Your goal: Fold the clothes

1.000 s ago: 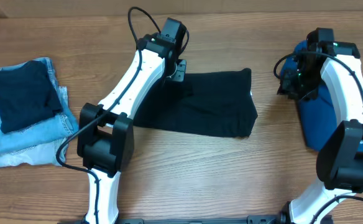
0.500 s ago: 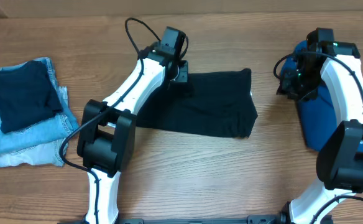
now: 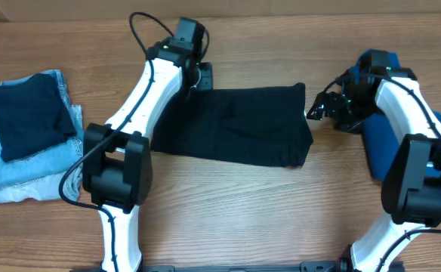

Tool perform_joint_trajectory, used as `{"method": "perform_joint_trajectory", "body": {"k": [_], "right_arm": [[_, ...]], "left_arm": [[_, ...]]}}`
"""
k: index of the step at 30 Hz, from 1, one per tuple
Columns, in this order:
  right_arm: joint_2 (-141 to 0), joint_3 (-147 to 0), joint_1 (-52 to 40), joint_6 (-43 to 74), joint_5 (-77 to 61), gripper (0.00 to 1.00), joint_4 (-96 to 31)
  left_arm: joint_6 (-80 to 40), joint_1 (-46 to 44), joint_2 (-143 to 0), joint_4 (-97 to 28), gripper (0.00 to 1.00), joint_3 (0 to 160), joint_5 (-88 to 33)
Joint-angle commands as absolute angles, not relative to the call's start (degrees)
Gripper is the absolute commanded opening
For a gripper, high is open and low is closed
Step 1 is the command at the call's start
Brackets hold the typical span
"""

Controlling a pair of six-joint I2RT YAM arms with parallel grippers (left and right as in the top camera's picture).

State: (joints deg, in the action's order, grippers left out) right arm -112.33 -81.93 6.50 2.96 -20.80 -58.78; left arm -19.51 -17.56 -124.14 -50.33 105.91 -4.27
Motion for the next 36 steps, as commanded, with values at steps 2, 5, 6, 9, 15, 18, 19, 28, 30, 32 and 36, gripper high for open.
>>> {"method": "perform_joint_trajectory", "body": {"k": [2, 5, 6, 9, 15, 18, 19, 28, 30, 32, 36], "right_arm": [[-114.5, -77.8, 5.8, 2.3, -22.9, 0.95, -52.6], [-118.2, -77.1, 5.6, 2.3, -25.0, 0.96, -50.8], [-119.3, -77.1, 5.5, 2.3, -26.8, 0.96, -50.5], [-121.7, -77.1, 4.2, 2.3, -31.2, 0.96, -49.7], [-122.6, -77.1, -4.1, 2.3, -30.6, 0.98, -47.2], [-122.6, -77.1, -6.0, 3.4, -27.2, 0.68, -46.4], [-122.6, -77.1, -6.0, 3.4, -26.3, 0.6, -46.3], [-122.5, -78.2, -3.2, 6.0, -20.9, 0.04, -47.2], [-121.5, -80.7, -0.7, 6.0, -17.2, 0.04, -50.4], [-119.7, -83.6, 1.8, 6.0, -14.9, 0.04, -53.2], [-116.1, -92.0, 5.5, 3.6, -8.7, 0.04, -61.1]], "left_arm": [[-16.3, -17.2, -122.6, -54.1, 0.29, 107.0, -3.9], [-16.3, -17.4, -122.6, -54.2, 0.29, 107.0, -3.9], [-16.3, -17.4, -122.6, -54.2, 0.29, 107.0, -3.9], [-16.3, -17.4, -122.6, -54.2, 0.29, 107.0, -3.9], [-15.3, -17.4, -122.6, -54.3, 0.29, 107.0, -3.9], [-15.2, -17.4, -122.6, -55.2, 0.29, 107.0, -3.9], [-15.2, -17.4, -122.6, -55.5, 0.3, 107.0, -3.9], [-11.3, -17.2, -122.4, -56.6, 0.26, 107.0, -2.5], [-11.4, -16.5, -121.7, -58.7, 0.25, 107.1, 2.0], [-11.3, -15.1, -121.5, -60.3, 0.25, 107.1, 2.1], [-11.4, -10.7, -121.4, -63.3, 0.23, 107.1, 1.8]]}}
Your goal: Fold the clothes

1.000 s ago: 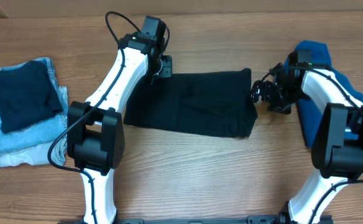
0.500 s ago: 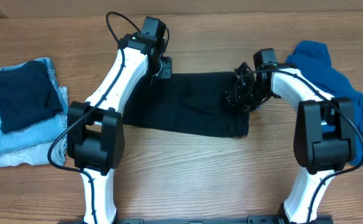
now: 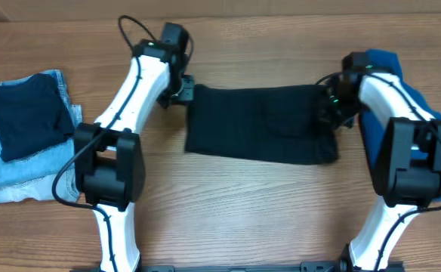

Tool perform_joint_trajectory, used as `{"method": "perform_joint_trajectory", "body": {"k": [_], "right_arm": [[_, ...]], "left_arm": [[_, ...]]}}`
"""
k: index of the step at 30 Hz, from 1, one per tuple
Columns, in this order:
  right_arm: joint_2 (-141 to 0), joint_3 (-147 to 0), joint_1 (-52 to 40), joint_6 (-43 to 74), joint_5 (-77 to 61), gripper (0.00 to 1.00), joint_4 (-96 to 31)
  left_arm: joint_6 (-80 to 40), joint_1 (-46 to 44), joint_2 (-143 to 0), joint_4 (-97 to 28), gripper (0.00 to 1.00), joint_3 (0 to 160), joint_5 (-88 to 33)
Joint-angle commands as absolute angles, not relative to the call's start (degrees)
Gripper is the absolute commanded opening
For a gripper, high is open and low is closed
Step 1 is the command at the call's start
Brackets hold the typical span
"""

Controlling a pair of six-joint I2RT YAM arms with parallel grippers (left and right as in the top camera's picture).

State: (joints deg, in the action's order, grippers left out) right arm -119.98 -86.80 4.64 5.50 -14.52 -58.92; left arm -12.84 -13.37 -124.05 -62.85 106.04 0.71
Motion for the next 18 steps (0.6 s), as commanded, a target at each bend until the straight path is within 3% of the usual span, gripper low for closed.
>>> {"method": "perform_joint_trajectory", "body": {"k": [1, 5, 8, 18], "right_arm": [[-115.6, -94.1, 5.4, 3.0, -8.6, 0.04, -63.3], [-115.0, -101.4, 0.9, 3.5, -8.6, 0.04, -72.3], [-115.0, -104.0, -7.4, 6.4, -8.6, 0.04, -74.5], [-115.0, -104.0, -25.6, 13.8, -8.4, 0.04, -60.2]], "left_arm": [[-11.3, -10.0, -121.4, -63.4, 0.23, 107.1, 1.9], [-11.3, -9.9, -121.5, -63.5, 0.23, 107.1, 1.9], [-11.3, -9.9, -121.5, -63.7, 0.24, 107.1, 1.9], [-11.1, -9.9, -121.5, -66.0, 0.25, 107.0, 1.9]]}}
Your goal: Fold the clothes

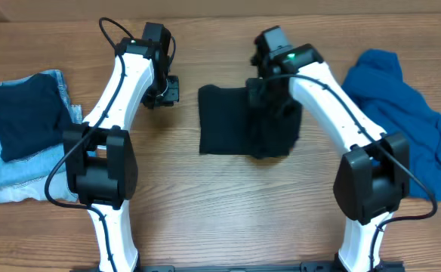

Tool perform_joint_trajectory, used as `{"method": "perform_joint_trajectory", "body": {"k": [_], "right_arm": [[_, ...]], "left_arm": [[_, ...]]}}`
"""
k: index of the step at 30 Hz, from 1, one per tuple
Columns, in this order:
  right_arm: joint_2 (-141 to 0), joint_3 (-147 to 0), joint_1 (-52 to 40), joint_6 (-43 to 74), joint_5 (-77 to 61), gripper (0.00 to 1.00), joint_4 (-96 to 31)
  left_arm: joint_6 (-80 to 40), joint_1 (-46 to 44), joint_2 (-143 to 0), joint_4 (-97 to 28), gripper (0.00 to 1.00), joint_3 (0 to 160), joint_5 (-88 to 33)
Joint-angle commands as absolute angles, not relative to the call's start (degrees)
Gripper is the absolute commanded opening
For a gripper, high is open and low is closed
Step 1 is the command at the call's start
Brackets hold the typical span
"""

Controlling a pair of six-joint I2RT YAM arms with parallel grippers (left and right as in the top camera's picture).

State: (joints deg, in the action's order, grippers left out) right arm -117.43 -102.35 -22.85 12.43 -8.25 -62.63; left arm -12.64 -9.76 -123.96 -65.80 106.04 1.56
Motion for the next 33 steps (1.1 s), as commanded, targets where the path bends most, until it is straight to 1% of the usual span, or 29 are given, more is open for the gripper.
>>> {"method": "perform_joint_trajectory", "body": {"k": [1, 5, 9, 14, 16, 20, 24, 26, 28, 30, 31, 32, 33], "right_arm": [[-115.0, -104.0, -27.0, 13.8, -8.4, 0.04, -57.7], [-115.1, -103.9, -29.7, 15.7, -8.4, 0.04, -52.7], [-115.1, -104.0, -28.9, 16.4, -7.4, 0.04, -52.3], [-115.1, -104.0, -21.3, 16.4, -4.5, 0.04, -56.4], [-115.1, -104.0, -16.8, 16.6, -4.5, 0.04, -59.5], [-115.1, -104.0, -9.3, 17.0, -3.4, 0.04, -63.8], [-115.1, -104.0, -3.6, 16.1, 0.2, 0.04, -67.1], [-115.1, -104.0, -1.7, 16.1, 2.0, 0.04, -69.9], [-115.1, -104.0, 0.4, 16.6, 7.8, 0.04, -73.1], [-115.1, -104.0, 2.1, 16.3, 9.0, 0.04, -73.3], [-115.0, -104.0, 2.9, 16.3, 9.0, 0.04, -73.0], [-114.4, -104.0, 3.6, 15.8, 9.0, 0.04, -72.8], [-113.3, -104.2, 3.7, 14.6, 9.0, 0.04, -72.5]], "left_arm": [[-11.1, -9.9, -121.5, -66.0, 0.25, 107.0, 1.9], [-11.1, -10.0, -121.5, -66.2, 0.25, 107.0, 1.8], [-10.4, -10.0, -121.5, -66.2, 0.26, 106.4, 1.8], [-9.6, -10.1, -121.5, -66.2, 0.25, 105.2, -1.8], [-5.7, -10.2, -121.5, -66.1, 0.24, 105.2, -6.5], [-2.4, -10.2, -121.5, -65.8, 0.24, 105.2, -7.4], [0.8, -10.1, -121.5, -65.3, 0.27, 105.2, -7.3], [1.8, -10.1, -121.5, -64.8, 0.3, 105.2, -7.3], [1.8, -10.1, -121.5, -64.5, 0.3, 105.2, -7.8], [1.8, -10.1, -121.5, -64.3, 0.31, 105.2, -9.1], [1.8, -10.1, -121.5, -64.1, 0.35, 105.2, -9.0], [1.8, -10.0, -121.5, -64.1, 0.37, 105.2, -9.0], [1.7, -9.8, -121.5, -64.1, 0.37, 105.2, -9.0]]}}
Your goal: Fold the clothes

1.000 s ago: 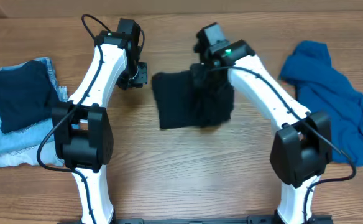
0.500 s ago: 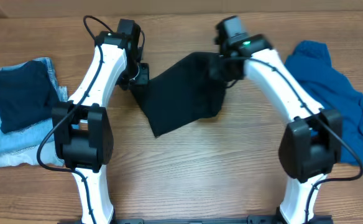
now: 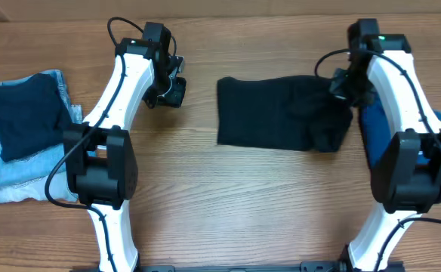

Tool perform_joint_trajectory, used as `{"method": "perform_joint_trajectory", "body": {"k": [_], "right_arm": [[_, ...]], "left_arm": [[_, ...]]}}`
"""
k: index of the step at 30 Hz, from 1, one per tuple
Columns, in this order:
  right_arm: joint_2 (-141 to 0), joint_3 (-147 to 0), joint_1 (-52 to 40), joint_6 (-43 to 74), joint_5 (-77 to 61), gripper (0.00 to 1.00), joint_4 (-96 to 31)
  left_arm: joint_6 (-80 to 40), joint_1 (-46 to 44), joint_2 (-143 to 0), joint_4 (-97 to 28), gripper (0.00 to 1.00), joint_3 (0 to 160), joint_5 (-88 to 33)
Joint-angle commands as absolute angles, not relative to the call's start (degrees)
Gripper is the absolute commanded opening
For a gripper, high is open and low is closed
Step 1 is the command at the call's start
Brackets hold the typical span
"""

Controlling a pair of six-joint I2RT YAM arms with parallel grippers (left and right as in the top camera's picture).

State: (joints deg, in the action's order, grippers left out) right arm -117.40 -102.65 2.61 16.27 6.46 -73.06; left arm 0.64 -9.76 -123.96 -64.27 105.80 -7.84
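Note:
A black garment (image 3: 277, 113) lies across the middle of the table, flat on its left side and bunched at its right end. My right gripper (image 3: 340, 85) sits at that bunched upper right corner and looks shut on the cloth. My left gripper (image 3: 172, 91) hangs open over bare wood, a short way left of the garment and not touching it.
A blue garment lies at the right edge, mostly hidden behind the right arm. At the far left sits a folded stack (image 3: 26, 128), dark navy cloth on top of light blue denim. The wooden table (image 3: 228, 204) shows bare wood along the front.
My right gripper has moved from over the garment's middle back to the right, and the garment's right part now reaches further right, bunched under it. The whole garment sits slightly further right. The left gripper barely moved.
Both grippers first stood at the ends of the spread black garment, left at its top left corner, right just off its right edge. Then the garment sat further right with both grippers at its upper corners. Then the left had let go and the right was over its middle; now the right is back at the right end.

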Motion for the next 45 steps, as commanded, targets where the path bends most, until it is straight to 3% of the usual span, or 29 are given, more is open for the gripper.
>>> {"method": "perform_joint_trajectory", "body": {"k": [1, 3, 5, 7, 11, 16, 25, 29, 30, 32, 34, 40, 45], "right_arm": [[-112.2, -105.2, 3.5, 13.8, 8.8, 0.04, -72.8], [-109.2, -110.5, 0.3, 11.7, 4.3, 0.04, -74.7], [-108.4, -115.8, -10.2, 10.9, -4.6, 0.04, -72.8], [-110.2, -115.8, -17.6, 10.9, -4.1, 0.06, -69.4], [-126.1, -115.8, -30.6, 12.0, -2.5, 0.06, -67.6], [-134.7, -115.8, -31.1, 11.9, 5.4, 0.06, -73.4], [-134.6, -116.3, -29.5, 10.0, 4.8, 0.06, -76.1], [-134.0, -123.6, -29.5, 10.0, 0.6, 0.06, -82.7], [-133.7, -127.4, -29.5, 9.3, -2.7, 0.08, -86.0], [-133.5, -133.8, -29.5, 4.1, -8.4, 0.21, -92.2], [-133.3, -137.0, -29.5, -0.4, -10.5, 0.55, -97.1], [-133.3, -136.9, -25.6, 1.7, -5.4, 0.58, -94.8], [-133.3, -136.9, -18.9, 8.2, -1.8, 0.66, -92.5]], "left_arm": [[1.7, -9.8, -121.5, -64.1, 0.37, 105.2, -9.0], [1.7, -9.8, -121.5, -63.8, 0.37, 105.1, -9.0], [1.7, -9.8, -121.5, -63.8, 0.36, 105.1, -9.1], [1.7, -9.8, -121.5, -64.3, 0.36, 105.1, -9.1], [1.3, -9.8, -121.5, -65.1, 0.36, 105.1, -9.6], [1.3, -9.8, -121.5, -65.3, 0.35, 105.1, -10.2], [1.3, -9.8, -121.5, -64.9, 0.35, 105.1, -10.2], [1.3, -9.8, -121.5, -64.5, 0.36, 105.1, -10.2], [1.3, -9.8, -121.5, -64.5, 0.4, 105.1, -10.2], [1.3, -9.8, -121.5, -64.4, 0.48, 105.1, -10.2], [1.3, -9.8, -121.5, -64.4, 0.55, 105.1, -10.2], [1.2, -9.8, -121.5, -63.3, 0.55, 105.1, -10.3], [1.1, -10.5, -121.5, -51.3, 0.55, 105.2, -18.1]]}}
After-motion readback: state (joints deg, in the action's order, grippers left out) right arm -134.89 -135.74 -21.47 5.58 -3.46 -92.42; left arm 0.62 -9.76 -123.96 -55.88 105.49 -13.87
